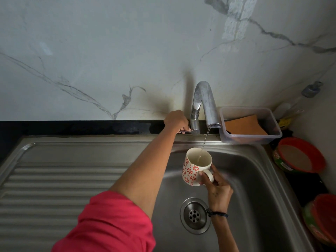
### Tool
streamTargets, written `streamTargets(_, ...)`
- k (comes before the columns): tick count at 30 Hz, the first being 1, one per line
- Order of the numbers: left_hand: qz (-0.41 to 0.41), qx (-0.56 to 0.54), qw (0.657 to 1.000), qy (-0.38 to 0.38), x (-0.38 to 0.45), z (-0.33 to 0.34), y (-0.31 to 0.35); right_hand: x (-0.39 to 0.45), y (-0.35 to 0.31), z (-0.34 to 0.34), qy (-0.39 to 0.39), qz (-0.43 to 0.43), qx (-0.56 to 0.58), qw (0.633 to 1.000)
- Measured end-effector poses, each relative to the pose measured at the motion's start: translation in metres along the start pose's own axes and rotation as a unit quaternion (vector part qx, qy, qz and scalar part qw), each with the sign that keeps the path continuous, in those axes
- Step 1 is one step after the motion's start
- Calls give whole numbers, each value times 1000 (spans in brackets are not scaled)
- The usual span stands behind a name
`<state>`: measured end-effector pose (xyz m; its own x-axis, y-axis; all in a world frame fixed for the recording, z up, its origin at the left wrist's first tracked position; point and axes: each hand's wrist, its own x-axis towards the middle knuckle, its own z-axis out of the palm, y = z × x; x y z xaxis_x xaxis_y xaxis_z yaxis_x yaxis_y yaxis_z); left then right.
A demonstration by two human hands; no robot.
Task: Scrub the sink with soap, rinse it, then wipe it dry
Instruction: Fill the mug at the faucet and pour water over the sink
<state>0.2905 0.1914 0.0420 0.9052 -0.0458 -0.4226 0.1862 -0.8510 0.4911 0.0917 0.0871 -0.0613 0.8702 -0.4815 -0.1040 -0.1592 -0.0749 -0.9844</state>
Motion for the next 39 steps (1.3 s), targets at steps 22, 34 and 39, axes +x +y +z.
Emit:
streamTargets(22,26,11,999,35,-1,4,-6,0,-7,10,-6,-1,-6,1000)
streamTargets(34,20,-122,986,-112,-12,4,-15,1,5,12,18,0,-13,1000)
streamTargets(39,-10,-105,982,-155,-14,4,-13,2,12,10,22,28,-20,999)
